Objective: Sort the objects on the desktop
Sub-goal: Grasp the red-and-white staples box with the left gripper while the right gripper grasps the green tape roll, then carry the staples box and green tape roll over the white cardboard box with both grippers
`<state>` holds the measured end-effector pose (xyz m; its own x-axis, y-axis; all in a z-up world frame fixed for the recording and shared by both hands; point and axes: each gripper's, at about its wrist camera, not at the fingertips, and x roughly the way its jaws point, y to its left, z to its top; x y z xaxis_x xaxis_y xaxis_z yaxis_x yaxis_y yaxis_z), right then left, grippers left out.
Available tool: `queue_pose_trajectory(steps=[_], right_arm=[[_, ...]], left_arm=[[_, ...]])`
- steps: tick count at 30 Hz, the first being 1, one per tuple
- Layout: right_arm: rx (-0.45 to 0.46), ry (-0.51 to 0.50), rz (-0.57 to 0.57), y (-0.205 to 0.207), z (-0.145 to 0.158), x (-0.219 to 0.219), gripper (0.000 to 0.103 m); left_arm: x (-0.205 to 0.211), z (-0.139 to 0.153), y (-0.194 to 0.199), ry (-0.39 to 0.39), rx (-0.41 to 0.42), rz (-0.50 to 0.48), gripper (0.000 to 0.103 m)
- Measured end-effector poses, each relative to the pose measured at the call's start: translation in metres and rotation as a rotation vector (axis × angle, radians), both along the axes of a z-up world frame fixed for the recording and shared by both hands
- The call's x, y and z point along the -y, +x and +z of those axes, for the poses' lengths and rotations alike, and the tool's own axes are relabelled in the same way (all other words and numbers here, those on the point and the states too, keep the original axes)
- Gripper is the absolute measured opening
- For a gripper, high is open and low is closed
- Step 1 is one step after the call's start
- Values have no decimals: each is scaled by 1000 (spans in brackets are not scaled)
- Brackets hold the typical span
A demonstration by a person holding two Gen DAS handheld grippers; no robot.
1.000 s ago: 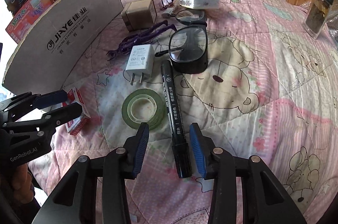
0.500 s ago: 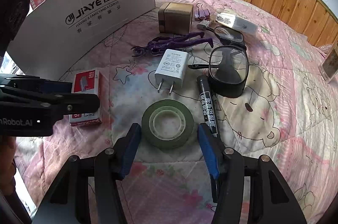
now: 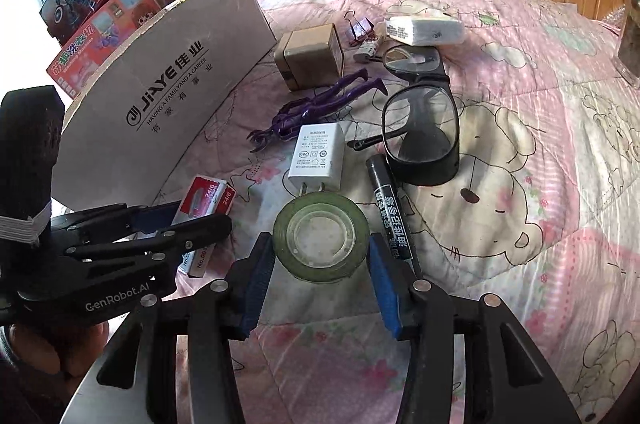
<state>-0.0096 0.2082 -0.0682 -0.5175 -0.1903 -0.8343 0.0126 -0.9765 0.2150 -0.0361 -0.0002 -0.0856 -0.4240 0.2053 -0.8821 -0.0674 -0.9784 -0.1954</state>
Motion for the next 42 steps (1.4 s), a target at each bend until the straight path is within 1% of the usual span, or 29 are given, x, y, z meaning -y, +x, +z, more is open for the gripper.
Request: queue_pose_trajectory(steps=[7,15,20,28,36,42], right_arm=[[-30,17,10,7,16,6,49],[-80,56,9,22,39,18,49],[-104,84,5,33,56,27,49],[-145,64,-20,45,79,51,49],[-164,75,3,44,94,79,49],[-170,82,23,35,102,98,49]], left_arm=[[-2,23,6,6,-50,-10,40],[2,53,16,5,-99,1,40],[10,70,25,25,-131,9,40],[23,99,39,60,-185,30,40],[45,116,46,98,-212,58,40],[62,125,47,113,-228,86,40]])
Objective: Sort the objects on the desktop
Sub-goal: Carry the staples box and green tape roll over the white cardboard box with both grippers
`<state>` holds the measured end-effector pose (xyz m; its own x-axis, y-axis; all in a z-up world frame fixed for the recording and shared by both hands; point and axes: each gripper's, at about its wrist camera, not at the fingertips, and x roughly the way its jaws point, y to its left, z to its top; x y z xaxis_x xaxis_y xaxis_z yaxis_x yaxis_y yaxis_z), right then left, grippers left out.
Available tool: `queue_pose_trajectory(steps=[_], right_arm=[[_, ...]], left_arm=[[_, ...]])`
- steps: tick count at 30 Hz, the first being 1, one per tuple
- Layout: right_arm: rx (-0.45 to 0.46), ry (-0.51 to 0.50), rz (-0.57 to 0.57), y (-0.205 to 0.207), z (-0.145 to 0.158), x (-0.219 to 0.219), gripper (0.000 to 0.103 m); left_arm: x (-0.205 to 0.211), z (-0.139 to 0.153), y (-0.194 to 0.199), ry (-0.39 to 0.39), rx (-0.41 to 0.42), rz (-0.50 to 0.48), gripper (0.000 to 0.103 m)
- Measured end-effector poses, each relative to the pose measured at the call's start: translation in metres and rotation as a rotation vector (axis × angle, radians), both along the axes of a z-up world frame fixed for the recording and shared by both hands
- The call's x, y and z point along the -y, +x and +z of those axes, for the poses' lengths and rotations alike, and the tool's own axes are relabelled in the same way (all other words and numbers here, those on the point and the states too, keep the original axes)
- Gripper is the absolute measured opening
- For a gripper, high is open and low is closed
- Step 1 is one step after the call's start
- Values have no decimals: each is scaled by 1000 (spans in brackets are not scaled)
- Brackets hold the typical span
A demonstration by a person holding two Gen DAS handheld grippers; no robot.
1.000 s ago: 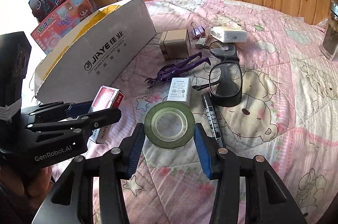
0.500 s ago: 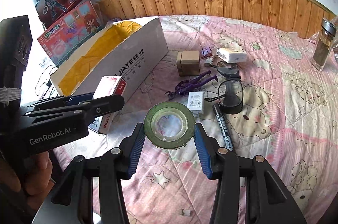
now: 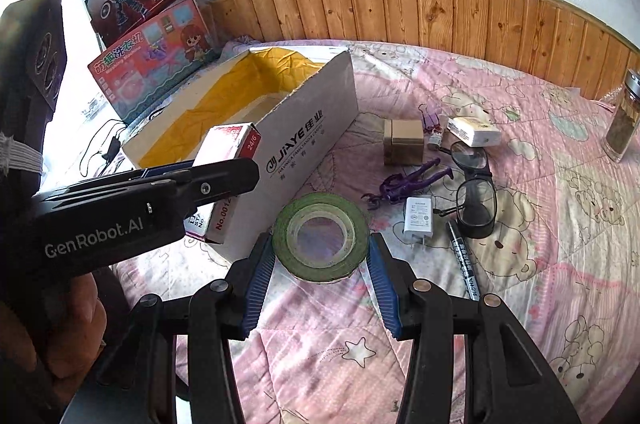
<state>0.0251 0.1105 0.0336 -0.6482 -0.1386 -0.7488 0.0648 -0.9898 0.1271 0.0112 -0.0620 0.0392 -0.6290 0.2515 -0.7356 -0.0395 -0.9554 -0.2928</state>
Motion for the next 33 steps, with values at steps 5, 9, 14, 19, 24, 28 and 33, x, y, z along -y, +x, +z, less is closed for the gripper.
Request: queue_pose_trajectory(steps=[5,9,14,19,24,28,33], right_arm=[[-6,7,21,-10,8,15,49],[-12,11,39,-20,13,24,49],[-20,17,61,-32,20,35,49],[-29,25,81,-47,29,44,49],[-37,32,102,-60,36,52,49],[-38,42,121,-70,39,57,49],[-43,51,138,-82,45,62,49]], left_arm=[[17,4,-1,11,-4,26,40],[32,6,-3,9,-4,52,40],[52,8,-8,0,1,87,40],[69,8,-15,-15,14,118,40],[79,10,-24,-33,20,133,40],[84,12,-33,-45,24,141,40],[88,14,-45,-53,30,147,40]])
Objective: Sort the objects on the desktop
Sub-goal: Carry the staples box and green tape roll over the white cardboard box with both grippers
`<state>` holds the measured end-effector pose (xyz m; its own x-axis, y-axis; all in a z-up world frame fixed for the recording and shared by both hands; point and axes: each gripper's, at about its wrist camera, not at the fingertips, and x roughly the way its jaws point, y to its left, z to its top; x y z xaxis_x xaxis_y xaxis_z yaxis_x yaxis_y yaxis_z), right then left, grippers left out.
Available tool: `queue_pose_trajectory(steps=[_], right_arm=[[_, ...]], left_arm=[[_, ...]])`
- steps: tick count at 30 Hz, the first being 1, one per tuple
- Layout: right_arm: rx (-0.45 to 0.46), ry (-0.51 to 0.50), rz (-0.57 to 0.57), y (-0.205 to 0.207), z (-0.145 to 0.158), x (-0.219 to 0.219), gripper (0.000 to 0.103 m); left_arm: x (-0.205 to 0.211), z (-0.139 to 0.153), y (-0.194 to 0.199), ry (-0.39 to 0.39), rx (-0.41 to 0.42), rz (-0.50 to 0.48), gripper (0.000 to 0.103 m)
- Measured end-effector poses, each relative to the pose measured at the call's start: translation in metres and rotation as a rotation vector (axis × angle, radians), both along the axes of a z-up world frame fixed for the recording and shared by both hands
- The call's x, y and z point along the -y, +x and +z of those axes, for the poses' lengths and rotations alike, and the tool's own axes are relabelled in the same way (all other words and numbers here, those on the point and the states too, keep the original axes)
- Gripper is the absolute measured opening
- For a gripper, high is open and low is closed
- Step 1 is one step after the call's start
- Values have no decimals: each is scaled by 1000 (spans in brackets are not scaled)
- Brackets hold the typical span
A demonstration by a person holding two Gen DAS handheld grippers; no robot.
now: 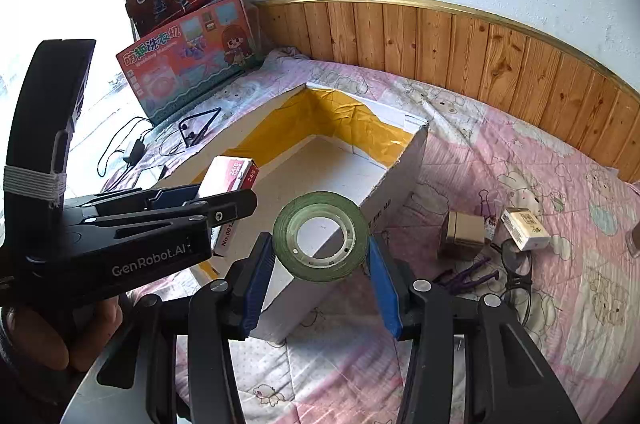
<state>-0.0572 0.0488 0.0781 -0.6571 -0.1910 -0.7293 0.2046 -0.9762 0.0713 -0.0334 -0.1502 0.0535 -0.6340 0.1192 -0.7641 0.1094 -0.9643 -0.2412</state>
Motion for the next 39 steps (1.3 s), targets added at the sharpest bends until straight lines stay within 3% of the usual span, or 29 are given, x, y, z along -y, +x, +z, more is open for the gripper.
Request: queue_pose_trajectory(steps=[39], right_arm=[[51,20,24,-95,0,19,49]], left_arm=[[42,-15,-98,-16,97,-15,40]])
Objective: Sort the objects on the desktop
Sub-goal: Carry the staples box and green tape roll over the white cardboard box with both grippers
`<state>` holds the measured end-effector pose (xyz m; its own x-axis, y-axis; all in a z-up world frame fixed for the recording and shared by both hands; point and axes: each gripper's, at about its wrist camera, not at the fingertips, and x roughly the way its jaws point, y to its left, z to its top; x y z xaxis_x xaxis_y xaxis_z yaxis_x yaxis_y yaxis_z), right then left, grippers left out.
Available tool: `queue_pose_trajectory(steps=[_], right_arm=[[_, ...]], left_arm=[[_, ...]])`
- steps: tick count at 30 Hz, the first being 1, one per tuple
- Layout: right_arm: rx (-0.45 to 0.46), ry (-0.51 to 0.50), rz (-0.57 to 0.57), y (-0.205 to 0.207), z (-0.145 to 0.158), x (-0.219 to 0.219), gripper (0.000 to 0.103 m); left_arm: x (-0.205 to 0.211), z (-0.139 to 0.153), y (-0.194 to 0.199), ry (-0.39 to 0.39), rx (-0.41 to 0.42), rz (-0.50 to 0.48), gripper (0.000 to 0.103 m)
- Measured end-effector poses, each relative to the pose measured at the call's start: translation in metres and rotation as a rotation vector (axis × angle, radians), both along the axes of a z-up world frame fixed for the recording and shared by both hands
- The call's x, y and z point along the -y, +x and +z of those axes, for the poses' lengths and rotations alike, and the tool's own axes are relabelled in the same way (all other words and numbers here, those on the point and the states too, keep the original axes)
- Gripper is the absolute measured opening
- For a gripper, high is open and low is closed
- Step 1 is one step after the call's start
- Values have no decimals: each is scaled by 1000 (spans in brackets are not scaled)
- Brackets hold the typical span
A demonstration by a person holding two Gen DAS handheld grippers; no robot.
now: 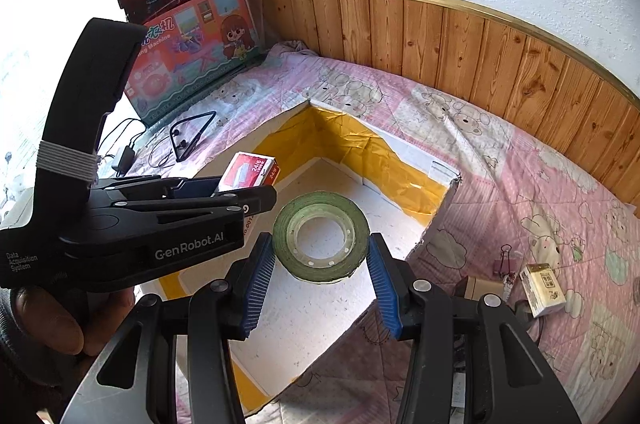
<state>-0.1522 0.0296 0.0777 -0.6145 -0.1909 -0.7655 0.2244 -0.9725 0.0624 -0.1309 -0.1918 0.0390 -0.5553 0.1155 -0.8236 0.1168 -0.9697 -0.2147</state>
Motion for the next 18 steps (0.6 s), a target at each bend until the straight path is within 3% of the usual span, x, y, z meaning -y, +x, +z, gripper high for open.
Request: queue_pose_trajectory(steps=[18], right_arm=[[64,48,13,-42,-17,7,49]], left_arm=[[25,-28,-44,20,79,26,40]])
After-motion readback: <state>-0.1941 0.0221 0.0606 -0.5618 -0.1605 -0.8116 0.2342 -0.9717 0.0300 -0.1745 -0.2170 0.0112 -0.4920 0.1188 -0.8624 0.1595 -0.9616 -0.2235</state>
